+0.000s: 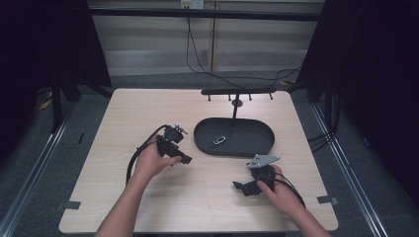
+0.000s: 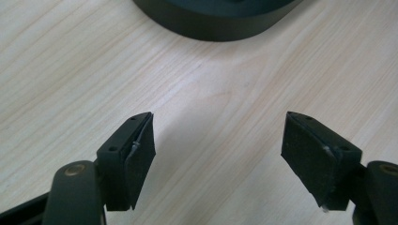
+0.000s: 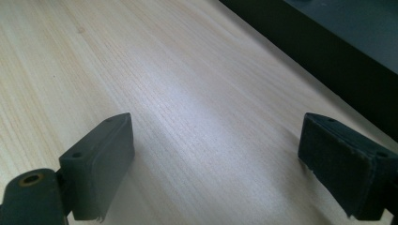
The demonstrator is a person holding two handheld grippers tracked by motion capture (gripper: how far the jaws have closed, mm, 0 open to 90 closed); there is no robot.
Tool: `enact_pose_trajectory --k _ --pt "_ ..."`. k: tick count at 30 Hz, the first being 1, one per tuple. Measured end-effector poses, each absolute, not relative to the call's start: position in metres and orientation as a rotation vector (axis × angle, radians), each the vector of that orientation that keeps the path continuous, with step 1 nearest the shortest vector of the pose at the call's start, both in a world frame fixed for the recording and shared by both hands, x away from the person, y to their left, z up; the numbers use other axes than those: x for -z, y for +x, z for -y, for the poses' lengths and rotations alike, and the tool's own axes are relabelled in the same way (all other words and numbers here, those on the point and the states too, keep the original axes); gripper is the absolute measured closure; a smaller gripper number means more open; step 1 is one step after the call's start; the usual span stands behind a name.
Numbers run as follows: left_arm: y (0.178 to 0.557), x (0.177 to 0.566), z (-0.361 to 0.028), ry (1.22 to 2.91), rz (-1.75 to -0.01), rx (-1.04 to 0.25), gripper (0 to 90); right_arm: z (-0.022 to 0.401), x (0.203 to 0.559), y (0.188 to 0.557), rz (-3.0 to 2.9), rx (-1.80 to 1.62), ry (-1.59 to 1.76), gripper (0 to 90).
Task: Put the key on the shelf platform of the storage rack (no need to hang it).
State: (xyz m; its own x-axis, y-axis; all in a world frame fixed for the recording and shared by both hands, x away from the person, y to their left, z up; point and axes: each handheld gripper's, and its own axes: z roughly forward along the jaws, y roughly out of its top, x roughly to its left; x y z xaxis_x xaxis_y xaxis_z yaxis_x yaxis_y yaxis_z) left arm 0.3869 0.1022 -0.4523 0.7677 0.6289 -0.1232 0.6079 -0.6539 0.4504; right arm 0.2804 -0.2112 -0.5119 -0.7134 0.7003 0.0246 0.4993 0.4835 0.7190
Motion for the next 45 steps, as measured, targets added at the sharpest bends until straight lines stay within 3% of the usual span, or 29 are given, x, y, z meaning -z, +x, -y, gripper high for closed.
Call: enact_pose_trajectory --k 45 --pt "0.371 0.464 -0.150 2.476 -0.984 -0.080 23.3 0.211 0.512 0.280 -2.460 -1.059 1.018 10.6"
